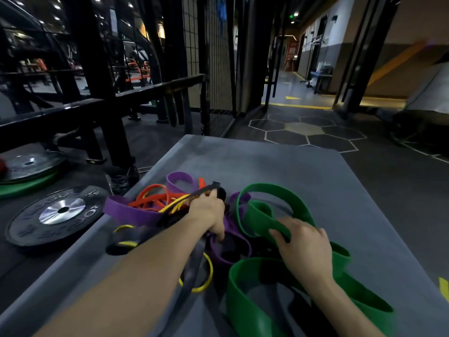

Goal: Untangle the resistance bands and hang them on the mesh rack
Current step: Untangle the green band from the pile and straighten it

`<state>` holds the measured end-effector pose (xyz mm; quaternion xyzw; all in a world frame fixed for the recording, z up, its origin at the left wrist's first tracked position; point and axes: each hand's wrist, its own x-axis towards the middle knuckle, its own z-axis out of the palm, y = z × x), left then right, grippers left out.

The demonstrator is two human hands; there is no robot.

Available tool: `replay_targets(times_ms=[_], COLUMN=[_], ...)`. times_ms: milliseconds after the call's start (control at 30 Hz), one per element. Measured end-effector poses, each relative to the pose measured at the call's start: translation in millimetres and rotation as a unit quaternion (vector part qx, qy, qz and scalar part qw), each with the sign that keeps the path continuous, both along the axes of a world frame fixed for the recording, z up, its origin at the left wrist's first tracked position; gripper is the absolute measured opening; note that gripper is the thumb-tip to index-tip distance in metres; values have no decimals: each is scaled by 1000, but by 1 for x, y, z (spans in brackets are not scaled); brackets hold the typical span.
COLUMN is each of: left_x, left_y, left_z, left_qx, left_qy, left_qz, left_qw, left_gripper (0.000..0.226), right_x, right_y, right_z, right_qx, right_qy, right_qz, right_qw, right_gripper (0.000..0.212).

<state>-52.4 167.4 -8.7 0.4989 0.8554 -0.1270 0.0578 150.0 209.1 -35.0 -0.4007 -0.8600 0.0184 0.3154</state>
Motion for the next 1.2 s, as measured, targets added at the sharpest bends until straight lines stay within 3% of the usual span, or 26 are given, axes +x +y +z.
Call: replay_targets(times_ms=[133, 367, 600, 700, 767, 867, 933, 1100, 1200], left_x=[0, -29, -43, -32, -16, -1, -4, -4, 14], left_y=[-28, -96, -172, -173, -168, -159, -156, -161, -161], left_z=[-11, 21, 39, 26, 7, -6, 2, 31, 41], left_qx=[84, 113, 122, 160, 105, 22, 31, 168, 228], left_qy=[55, 56, 65, 19, -25, -22, -32, 26, 62], left_qz=[-15, 17, 71, 50, 22, 2, 18, 34, 11], left_qw=[995, 992, 988, 986, 994, 1000, 999, 985, 972], left_gripper=[40, 35, 41, 68, 90, 96, 87, 45, 35], right_x=[1, -12, -13, -9, -5, 2, 7, 14, 19], right_y=[-8, -34, -55, -57, -59, -60, -59, -60, -62], right_z=[4, 20, 26, 27, 28, 28, 27, 26, 29], right_qx=[-11, -35, -56, -61, -66, -59, -58, -48, -58], right_qy=[-3, 9, -26, -24, -31, -31, -31, -3, -1], right_qz=[-1, 22, 6, -1, 2, 20, 26, 35, 46], right_qw=[1000, 999, 998, 998, 997, 998, 997, 998, 997], right_gripper=[12, 21, 22, 21, 20, 17, 15, 15, 14])
